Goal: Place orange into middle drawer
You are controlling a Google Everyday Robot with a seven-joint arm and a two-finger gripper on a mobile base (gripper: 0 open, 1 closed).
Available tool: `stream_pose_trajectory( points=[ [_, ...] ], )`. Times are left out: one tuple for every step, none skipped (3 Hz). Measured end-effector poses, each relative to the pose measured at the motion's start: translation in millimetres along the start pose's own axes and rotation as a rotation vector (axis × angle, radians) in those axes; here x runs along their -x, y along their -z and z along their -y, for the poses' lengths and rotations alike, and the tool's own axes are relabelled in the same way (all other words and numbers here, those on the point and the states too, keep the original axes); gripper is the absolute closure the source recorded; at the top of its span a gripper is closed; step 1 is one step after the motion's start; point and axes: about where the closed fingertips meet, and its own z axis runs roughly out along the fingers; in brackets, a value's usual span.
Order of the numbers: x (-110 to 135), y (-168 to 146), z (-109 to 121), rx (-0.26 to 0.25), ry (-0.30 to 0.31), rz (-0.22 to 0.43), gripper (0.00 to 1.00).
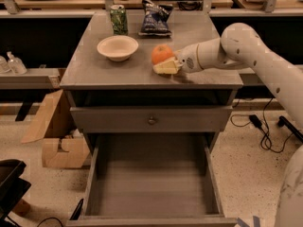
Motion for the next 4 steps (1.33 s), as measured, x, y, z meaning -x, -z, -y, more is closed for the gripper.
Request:
stream_pose_trajectory(
  points=[
    [3, 1, 0, 0.000, 0.000, 0.000, 0.81],
    [3, 2, 0, 0.000, 0.000, 0.000, 1.00],
    [4, 1, 0, 0.002, 0.001, 0.001, 0.00],
    [20, 5, 2, -0.007, 0.026, 0.014, 0.00]
  ],
)
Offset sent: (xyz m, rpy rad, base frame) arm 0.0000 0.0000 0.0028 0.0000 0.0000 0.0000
